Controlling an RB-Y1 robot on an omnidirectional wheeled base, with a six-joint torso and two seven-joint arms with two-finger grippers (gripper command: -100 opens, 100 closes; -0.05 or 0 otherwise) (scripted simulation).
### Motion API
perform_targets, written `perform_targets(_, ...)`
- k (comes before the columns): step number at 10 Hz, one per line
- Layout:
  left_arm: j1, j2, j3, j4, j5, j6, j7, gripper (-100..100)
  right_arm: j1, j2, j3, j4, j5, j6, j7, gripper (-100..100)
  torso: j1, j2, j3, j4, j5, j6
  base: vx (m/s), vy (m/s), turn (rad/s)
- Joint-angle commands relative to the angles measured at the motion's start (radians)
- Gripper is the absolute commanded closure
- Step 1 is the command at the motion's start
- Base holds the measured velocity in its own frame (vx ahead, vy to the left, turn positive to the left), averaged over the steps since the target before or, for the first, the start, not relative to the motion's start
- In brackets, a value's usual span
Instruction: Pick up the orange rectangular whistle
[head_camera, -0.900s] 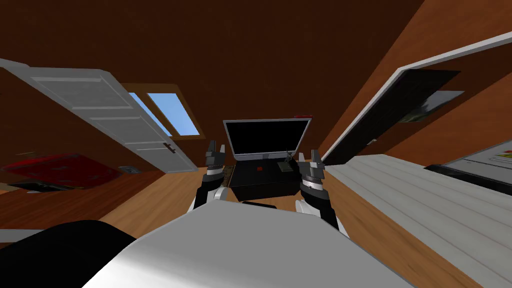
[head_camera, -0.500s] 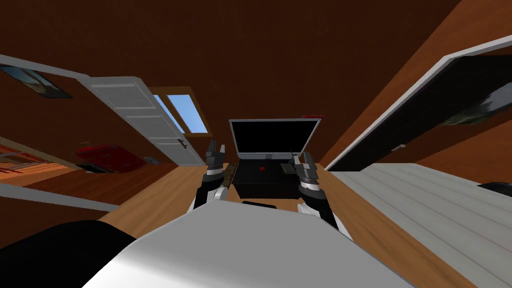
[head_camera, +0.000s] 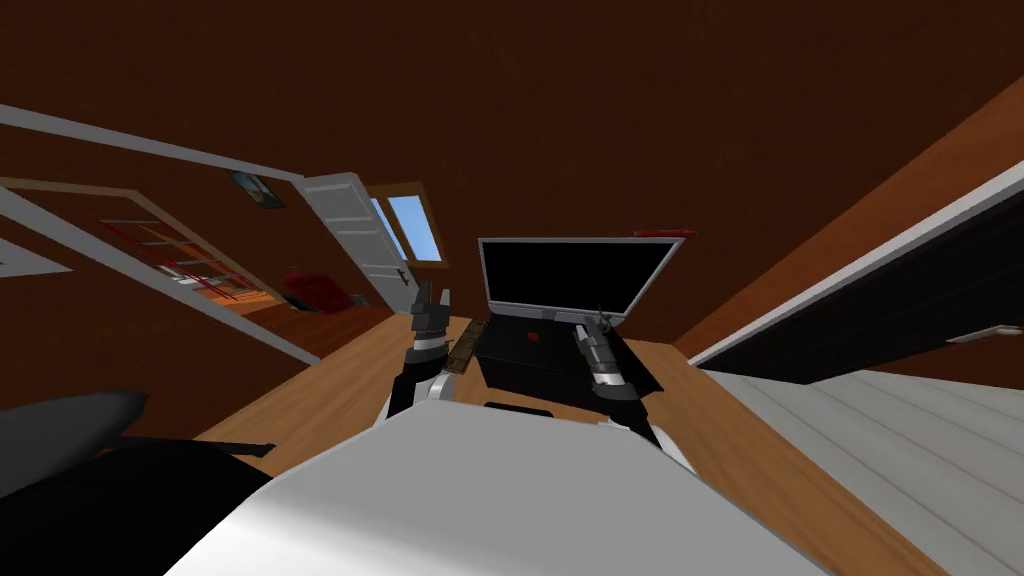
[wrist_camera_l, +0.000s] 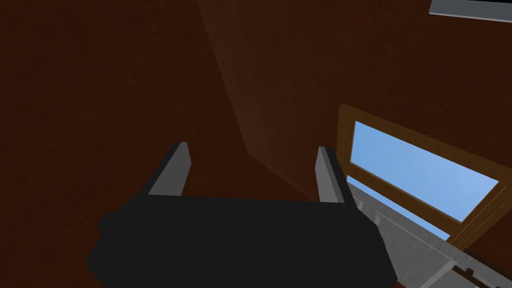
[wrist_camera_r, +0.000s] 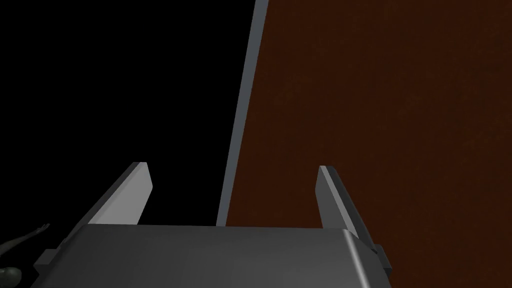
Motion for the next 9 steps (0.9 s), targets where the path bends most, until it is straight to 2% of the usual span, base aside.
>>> perform_targets(1,0.000,0.000,0.000,0.000,0.000,0.000,0.000,0,-0.002,-0.041,-0.001,0.043,0.014,0.019,-0.001,-100,0.000,0.000,0.000,0.000,0.000,0.000,-0.039,-0.044,0.306)
perform_targets(2,0.000,0.000,0.000,0.000,0.000,0.000,0.000,0,0.002,-0.069,0.009,0.075,0.031,0.039,0.003,-100,0.000,-0.001,0.000,0.000,0.000,-0.001,-0.060,-0.064,0.396)
perform_targets(3,0.000,0.000,0.000,0.000,0.000,0.000,0.000,0,0.002,-0.069,0.009,0.075,0.031,0.039,0.003,-100,-0.001,0.000,0.000,0.000,0.000,0.000,-0.048,-0.057,0.214)
perform_targets(5,0.000,0.000,0.000,0.000,0.000,0.000,0.000,0,0.009,-0.124,0.030,0.141,0.070,0.081,0.011,-100,0.000,-0.001,-0.001,0.000,0.000,-0.001,-0.051,-0.052,0.408)
perform_targets(6,0.000,0.000,0.000,0.000,0.000,0.000,0.000,0,0.009,-0.124,0.030,0.144,0.070,0.081,0.011,-100,-0.001,0.000,0.000,0.000,0.000,-0.001,-0.047,-0.040,0.283)
perform_targets(8,0.000,0.000,0.000,0.000,0.000,0.000,0.000,0,0.016,-0.177,0.054,0.212,0.111,0.127,0.020,-100,0.000,-0.001,-0.001,0.000,0.000,0.000,-0.056,-0.033,0.402)
perform_targets(9,0.000,0.000,0.000,0.000,0.000,0.000,0.000,0,0.016,-0.177,0.054,0.219,0.111,0.127,0.020,-100,0.000,0.000,0.000,0.000,0.000,0.000,-0.046,-0.036,0.305)
